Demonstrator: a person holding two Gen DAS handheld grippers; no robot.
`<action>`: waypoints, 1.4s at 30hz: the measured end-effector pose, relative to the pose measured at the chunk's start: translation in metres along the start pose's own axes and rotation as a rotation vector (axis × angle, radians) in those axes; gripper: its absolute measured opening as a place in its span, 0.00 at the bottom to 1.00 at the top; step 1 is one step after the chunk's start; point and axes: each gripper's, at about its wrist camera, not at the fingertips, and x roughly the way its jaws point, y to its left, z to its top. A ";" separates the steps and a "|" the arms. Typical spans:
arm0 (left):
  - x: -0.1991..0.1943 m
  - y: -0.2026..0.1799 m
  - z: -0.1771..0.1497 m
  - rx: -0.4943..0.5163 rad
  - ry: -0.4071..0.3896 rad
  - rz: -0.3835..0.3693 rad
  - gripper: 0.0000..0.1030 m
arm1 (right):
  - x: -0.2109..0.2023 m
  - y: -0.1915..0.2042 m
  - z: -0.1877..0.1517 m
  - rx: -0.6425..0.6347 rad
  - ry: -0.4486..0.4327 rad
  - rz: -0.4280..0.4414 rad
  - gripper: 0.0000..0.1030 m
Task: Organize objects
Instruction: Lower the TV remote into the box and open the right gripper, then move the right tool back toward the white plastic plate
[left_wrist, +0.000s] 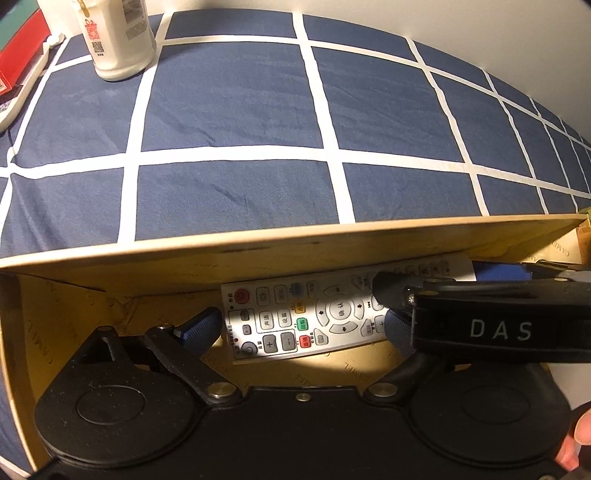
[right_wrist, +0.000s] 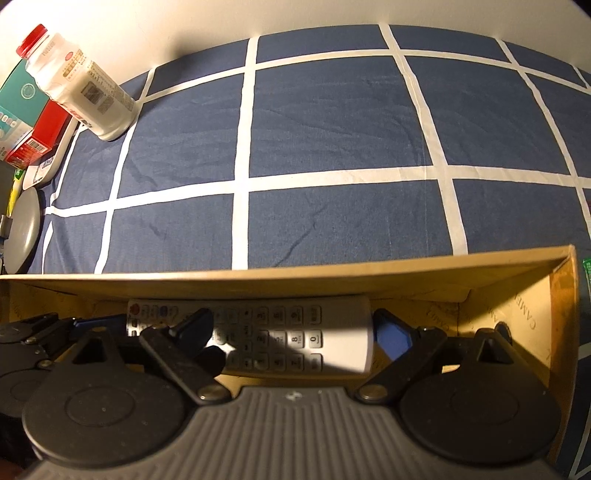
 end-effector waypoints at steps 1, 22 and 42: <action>-0.001 0.000 -0.001 -0.002 -0.001 0.001 0.92 | -0.001 0.000 0.000 -0.002 -0.001 -0.001 0.90; -0.072 -0.024 -0.043 -0.022 -0.080 0.032 0.92 | -0.078 0.012 -0.035 -0.022 -0.097 0.017 0.91; -0.135 -0.078 -0.123 0.055 -0.157 0.035 0.93 | -0.168 -0.006 -0.116 0.035 -0.225 0.010 0.91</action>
